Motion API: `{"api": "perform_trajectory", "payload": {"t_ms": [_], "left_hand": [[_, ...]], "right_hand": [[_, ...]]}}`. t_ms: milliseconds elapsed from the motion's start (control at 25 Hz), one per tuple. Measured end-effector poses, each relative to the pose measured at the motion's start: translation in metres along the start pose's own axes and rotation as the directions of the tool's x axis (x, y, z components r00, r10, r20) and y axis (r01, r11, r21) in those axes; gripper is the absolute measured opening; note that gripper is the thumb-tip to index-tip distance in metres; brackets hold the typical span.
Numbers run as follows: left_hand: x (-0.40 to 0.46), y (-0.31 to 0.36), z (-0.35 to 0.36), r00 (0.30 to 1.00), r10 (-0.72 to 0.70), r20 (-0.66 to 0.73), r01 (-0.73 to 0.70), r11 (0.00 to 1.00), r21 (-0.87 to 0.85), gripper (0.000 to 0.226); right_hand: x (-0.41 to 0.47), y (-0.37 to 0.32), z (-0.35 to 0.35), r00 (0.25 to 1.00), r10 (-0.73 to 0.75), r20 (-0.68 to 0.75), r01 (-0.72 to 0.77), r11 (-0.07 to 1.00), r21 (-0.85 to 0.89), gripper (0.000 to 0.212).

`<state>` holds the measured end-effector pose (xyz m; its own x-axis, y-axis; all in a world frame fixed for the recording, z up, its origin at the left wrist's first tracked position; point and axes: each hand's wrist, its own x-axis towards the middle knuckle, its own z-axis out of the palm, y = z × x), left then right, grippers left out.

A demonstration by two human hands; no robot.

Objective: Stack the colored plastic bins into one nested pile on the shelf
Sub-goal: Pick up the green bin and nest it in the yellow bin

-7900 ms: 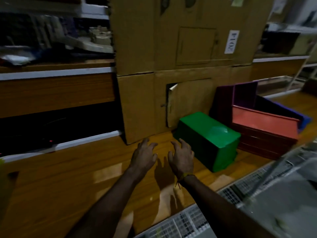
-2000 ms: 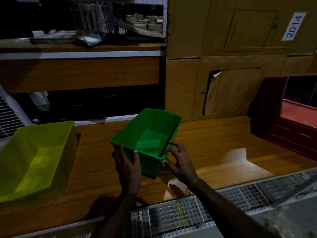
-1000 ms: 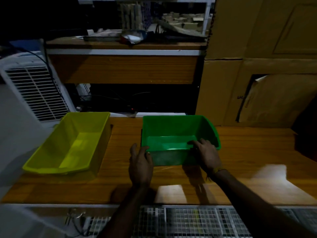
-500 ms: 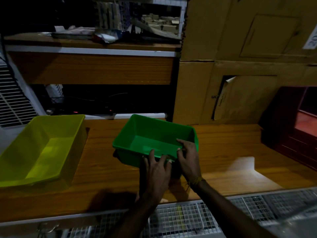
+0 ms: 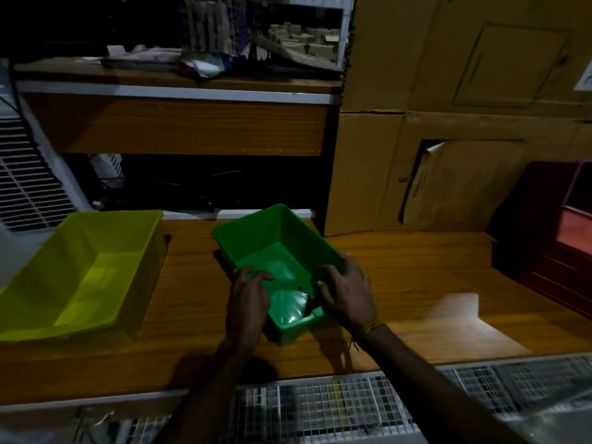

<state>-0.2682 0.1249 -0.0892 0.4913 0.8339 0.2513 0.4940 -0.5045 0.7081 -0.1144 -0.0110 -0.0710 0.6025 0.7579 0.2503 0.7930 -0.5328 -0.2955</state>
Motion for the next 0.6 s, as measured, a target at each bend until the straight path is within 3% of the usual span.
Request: {"api": "perform_trajectory", "payload": {"t_ms": [120, 320, 480, 600], "left_hand": [[0.002, -0.008, -0.019, 0.988, -0.072, -0.139, 0.091, 0.986, 0.142, 0.046], [0.0, -0.008, -0.025, 0.97, -0.147, -0.193, 0.191, 0.953, 0.235, 0.045], [0.002, 0.0, -0.022, 0.965, -0.214, -0.151, 0.246, 0.94, 0.238, 0.042], [0.006, 0.013, -0.015, 0.936, -0.322, -0.144, 0.349, 0.906, 0.24, 0.037]], "right_hand": [[0.009, -0.003, 0.003, 0.999, -0.041, 0.028, 0.042, 0.999, -0.029, 0.039], [0.03, -0.012, 0.01, 0.985, -0.107, 0.137, 0.109, 0.994, -0.009, 0.042], [0.045, -0.013, 0.015, 0.979, -0.112, 0.168, 0.089, 0.986, 0.139, 0.04], [0.051, -0.007, 0.016, 0.988, -0.012, 0.154, -0.038, 0.948, 0.317, 0.037]]}}
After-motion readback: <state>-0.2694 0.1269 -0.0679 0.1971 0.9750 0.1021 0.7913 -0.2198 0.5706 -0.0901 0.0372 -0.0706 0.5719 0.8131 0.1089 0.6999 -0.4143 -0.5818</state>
